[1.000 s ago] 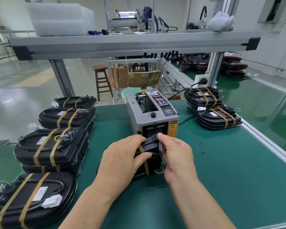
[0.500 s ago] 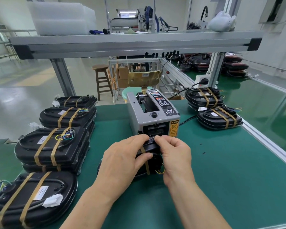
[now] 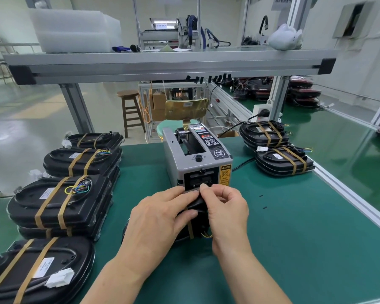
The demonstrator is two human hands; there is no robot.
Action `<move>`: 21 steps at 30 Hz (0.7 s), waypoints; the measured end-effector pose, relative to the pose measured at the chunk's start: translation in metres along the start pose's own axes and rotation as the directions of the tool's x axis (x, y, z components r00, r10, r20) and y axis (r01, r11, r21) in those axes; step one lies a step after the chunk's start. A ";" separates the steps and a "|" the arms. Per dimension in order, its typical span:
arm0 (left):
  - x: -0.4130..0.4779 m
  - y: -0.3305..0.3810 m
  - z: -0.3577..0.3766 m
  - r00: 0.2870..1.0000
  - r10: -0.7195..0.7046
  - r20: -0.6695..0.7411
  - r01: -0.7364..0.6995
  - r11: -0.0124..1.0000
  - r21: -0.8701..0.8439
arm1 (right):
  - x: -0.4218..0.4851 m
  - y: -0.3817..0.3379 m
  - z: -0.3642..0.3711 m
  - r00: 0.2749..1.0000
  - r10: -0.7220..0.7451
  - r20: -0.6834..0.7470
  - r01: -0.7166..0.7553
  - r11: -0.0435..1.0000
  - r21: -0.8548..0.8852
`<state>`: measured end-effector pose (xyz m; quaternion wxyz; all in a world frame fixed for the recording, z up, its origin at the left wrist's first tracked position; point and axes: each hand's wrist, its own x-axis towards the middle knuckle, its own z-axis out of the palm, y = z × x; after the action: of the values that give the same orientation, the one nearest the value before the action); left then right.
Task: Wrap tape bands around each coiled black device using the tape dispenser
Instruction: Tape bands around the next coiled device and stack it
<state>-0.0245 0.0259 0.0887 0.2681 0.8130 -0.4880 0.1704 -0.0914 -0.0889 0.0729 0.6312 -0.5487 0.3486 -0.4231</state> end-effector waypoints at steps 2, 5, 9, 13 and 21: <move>0.001 0.000 0.001 1.000 0.002 0.003 -0.002 1.000 0.007 | 0.000 0.000 -0.001 0.998 -0.060 -0.007 0.060 0.997 -0.051; 0.001 -0.001 0.001 1.000 0.010 -0.013 -0.010 1.000 0.005 | 0.003 0.000 -0.002 0.997 -0.072 -0.024 0.069 0.993 -0.095; 0.000 0.000 0.000 0.999 0.039 -0.035 -0.039 0.999 0.002 | 0.007 0.001 0.001 0.999 -0.027 0.034 0.031 0.993 -0.118; -0.001 0.000 -0.001 0.998 0.057 -0.041 -0.058 0.998 -0.022 | 0.008 0.008 0.000 0.998 -0.026 0.055 0.031 0.995 -0.099; 0.001 0.000 -0.002 0.999 0.039 -0.015 -0.039 0.998 -0.047 | 0.007 0.013 -0.002 0.996 -0.058 0.061 0.065 0.991 -0.116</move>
<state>-0.0240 0.0261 0.0912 0.2872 0.7956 -0.5057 0.1697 -0.0885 -0.0955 0.0595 0.5941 -0.6074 0.3377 -0.4051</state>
